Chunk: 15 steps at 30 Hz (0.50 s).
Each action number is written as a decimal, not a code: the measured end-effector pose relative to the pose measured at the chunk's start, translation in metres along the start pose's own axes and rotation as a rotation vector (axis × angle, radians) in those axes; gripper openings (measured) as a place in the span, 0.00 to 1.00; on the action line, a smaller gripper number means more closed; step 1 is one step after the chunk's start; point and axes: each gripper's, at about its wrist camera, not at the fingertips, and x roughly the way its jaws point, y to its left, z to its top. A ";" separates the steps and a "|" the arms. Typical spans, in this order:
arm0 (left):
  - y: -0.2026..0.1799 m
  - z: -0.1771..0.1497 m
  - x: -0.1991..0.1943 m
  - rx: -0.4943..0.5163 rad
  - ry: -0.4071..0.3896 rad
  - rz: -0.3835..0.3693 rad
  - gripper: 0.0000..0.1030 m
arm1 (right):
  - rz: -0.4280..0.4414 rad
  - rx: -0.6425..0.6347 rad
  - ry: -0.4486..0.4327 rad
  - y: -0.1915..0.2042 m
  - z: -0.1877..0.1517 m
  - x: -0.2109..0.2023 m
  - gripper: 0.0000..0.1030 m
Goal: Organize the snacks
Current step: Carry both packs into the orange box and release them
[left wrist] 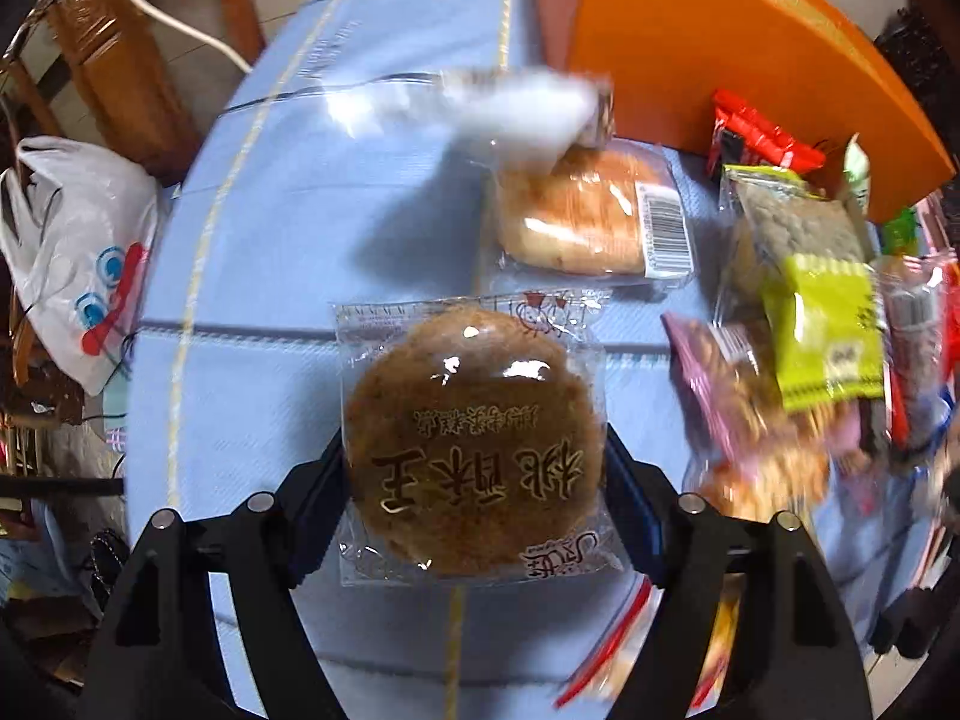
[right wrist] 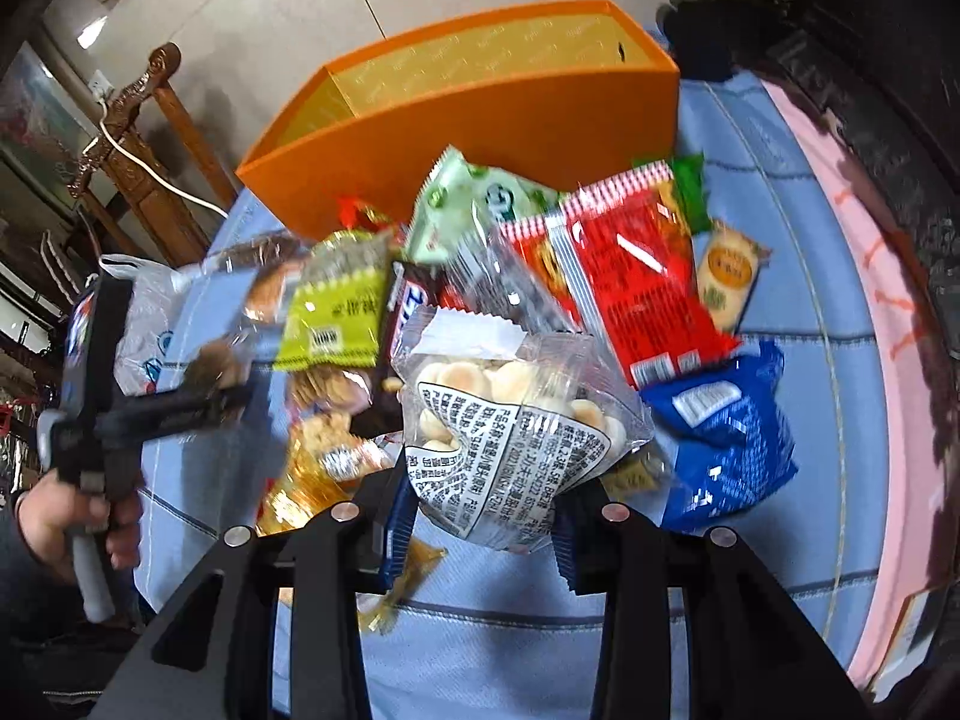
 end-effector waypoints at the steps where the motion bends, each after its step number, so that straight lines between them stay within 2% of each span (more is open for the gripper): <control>1: 0.002 -0.001 -0.005 -0.005 -0.005 -0.006 0.72 | 0.003 -0.005 -0.004 0.001 0.002 -0.001 0.37; 5: 0.002 -0.004 -0.039 -0.006 -0.067 -0.038 0.73 | 0.024 -0.032 -0.019 0.009 0.014 -0.004 0.37; 7: -0.011 -0.005 -0.056 -0.002 -0.095 -0.064 0.73 | 0.036 -0.050 -0.030 0.015 0.024 -0.006 0.37; 10: -0.023 0.013 -0.081 0.023 -0.154 -0.094 0.73 | 0.052 -0.073 -0.058 0.022 0.038 -0.013 0.37; 13: -0.030 0.017 -0.104 0.044 -0.210 -0.123 0.73 | 0.065 -0.090 -0.094 0.027 0.054 -0.023 0.37; 15: -0.045 0.034 -0.118 0.061 -0.247 -0.133 0.73 | 0.071 -0.098 -0.121 0.028 0.071 -0.027 0.37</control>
